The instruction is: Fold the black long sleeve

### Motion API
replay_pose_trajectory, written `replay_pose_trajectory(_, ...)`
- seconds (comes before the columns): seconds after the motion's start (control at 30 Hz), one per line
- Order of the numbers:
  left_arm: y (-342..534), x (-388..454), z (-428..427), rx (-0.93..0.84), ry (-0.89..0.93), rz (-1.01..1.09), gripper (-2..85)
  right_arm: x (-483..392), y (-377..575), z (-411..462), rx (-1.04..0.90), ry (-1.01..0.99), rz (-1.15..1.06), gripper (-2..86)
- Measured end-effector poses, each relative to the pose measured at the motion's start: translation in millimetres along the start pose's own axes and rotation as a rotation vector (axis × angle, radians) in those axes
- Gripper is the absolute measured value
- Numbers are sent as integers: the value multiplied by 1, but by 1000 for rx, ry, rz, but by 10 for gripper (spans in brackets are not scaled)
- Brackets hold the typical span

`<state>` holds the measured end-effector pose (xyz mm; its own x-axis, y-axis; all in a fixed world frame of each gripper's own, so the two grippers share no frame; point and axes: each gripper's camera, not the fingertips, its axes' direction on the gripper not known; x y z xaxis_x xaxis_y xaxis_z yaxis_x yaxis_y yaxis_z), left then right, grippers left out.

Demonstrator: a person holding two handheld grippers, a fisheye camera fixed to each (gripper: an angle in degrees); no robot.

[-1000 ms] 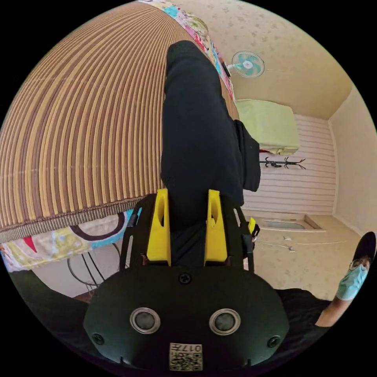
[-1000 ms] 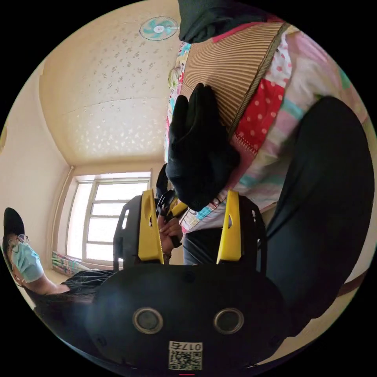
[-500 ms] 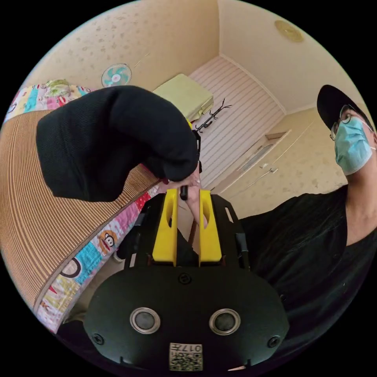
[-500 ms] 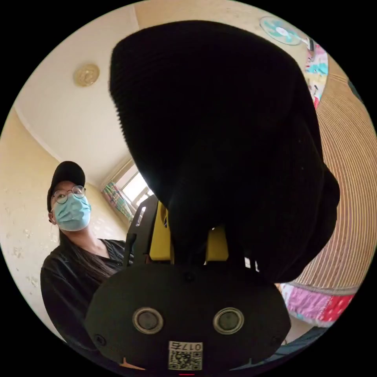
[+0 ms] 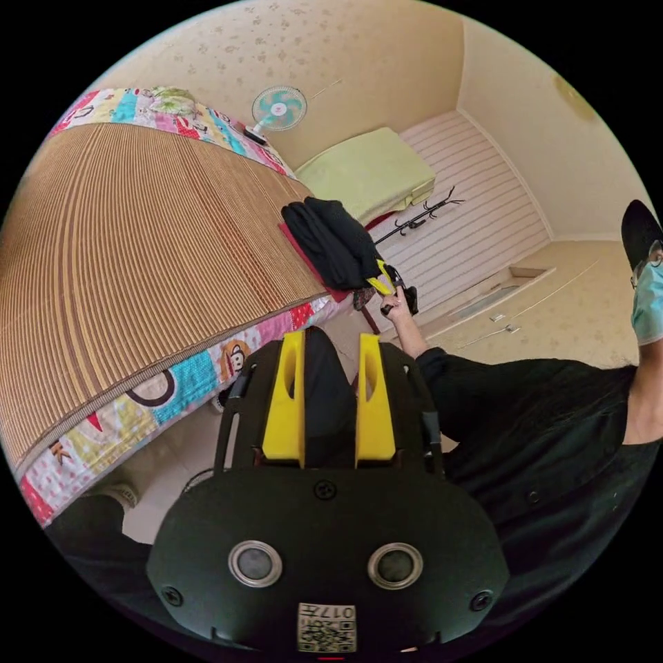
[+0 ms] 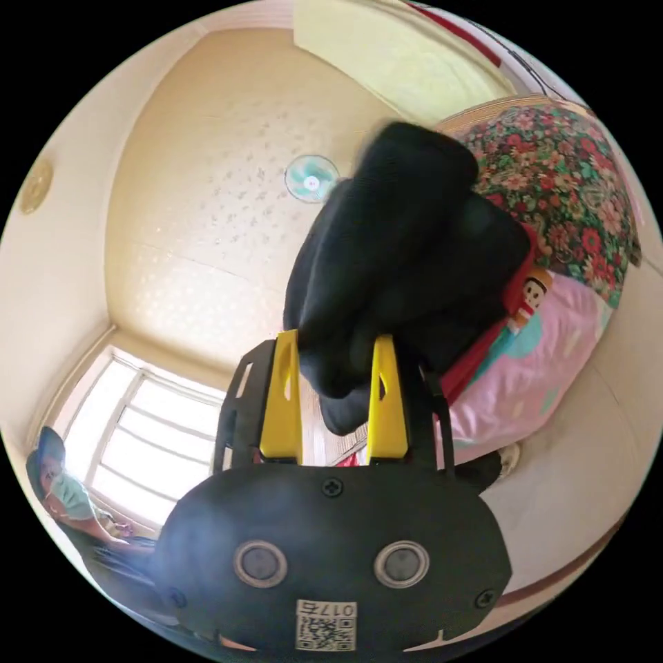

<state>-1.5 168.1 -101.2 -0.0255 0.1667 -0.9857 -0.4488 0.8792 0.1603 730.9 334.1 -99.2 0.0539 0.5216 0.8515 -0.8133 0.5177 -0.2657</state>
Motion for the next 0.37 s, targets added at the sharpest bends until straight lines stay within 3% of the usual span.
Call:
replay_pose_trajectory(0.2, -7, -38, -40, 141, -281, -132, 118, -66, 148, 53, -5, 389, -214, 95)
replay_pose_trajectory(0.37, -46, -65, -139, 442, -758, -182, 118, -119, 221, 192, -320, 247, -503, 20)
